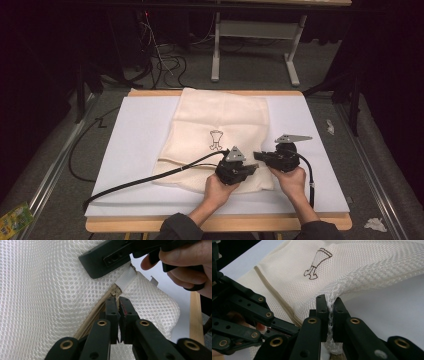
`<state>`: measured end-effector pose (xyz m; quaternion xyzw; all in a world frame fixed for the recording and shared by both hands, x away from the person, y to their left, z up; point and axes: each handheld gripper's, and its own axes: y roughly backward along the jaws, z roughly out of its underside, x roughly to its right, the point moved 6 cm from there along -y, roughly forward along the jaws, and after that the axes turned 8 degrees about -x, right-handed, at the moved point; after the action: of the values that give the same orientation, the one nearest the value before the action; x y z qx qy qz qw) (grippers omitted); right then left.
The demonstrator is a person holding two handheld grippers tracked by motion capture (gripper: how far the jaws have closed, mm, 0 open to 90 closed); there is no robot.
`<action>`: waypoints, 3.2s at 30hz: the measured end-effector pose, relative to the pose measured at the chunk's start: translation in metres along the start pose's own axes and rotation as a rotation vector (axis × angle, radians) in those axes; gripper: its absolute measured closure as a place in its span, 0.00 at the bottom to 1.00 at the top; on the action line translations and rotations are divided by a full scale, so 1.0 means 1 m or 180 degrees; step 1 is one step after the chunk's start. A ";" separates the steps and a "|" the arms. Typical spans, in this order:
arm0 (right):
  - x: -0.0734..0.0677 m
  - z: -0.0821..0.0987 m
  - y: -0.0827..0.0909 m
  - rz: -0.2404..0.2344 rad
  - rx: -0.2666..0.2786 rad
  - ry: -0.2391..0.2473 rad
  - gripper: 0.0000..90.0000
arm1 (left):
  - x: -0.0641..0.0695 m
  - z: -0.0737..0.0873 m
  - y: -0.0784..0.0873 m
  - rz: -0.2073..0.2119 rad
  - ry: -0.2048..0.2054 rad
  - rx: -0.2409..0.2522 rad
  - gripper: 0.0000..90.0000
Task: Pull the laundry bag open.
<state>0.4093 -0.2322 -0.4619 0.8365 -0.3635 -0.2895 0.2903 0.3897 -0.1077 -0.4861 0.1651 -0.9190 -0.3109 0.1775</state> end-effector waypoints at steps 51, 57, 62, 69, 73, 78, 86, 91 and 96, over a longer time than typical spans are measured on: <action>0.006 0.007 0.006 -0.0002 -0.0002 0.0004 0.98 | -0.010 0.007 0.020 -0.0215 -0.0184 -0.0170 0.97; 0.006 0.007 0.006 0.0033 -0.0017 0.0026 0.98 | -0.011 0.008 0.022 -0.0213 -0.0186 -0.0163 0.97; 0.008 0.008 0.007 0.0045 -0.0019 0.0026 0.98 | -0.014 0.010 0.024 -0.0221 -0.0150 -0.0167 0.97; 0.009 0.010 0.007 0.0043 -0.0013 0.0006 0.98 | -0.017 0.012 0.028 -0.0235 -0.0149 -0.0172 0.97; 0.009 0.010 0.007 0.0044 -0.0017 0.0018 0.98 | -0.017 0.012 0.028 -0.0234 -0.0157 -0.0163 0.97; 0.011 0.011 0.008 0.0054 -0.0025 0.0005 0.98 | -0.019 0.015 0.030 -0.0258 -0.0149 -0.0170 0.97; 0.011 0.011 0.008 0.0067 -0.0033 0.0010 0.98 | -0.022 0.017 0.034 -0.0274 -0.0132 -0.0155 0.97; 0.014 0.012 0.009 0.0077 -0.0037 -0.0021 0.98 | -0.026 0.021 0.038 -0.0295 -0.0096 -0.0150 0.97; 0.013 0.012 0.008 0.0083 -0.0036 -0.0014 0.98 | -0.026 0.020 0.040 -0.0305 -0.0119 -0.0147 0.97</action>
<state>0.4051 -0.2503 -0.4675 0.8294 -0.3733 -0.2897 0.2979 0.3964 -0.0564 -0.4816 0.1989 -0.9058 -0.3432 0.1490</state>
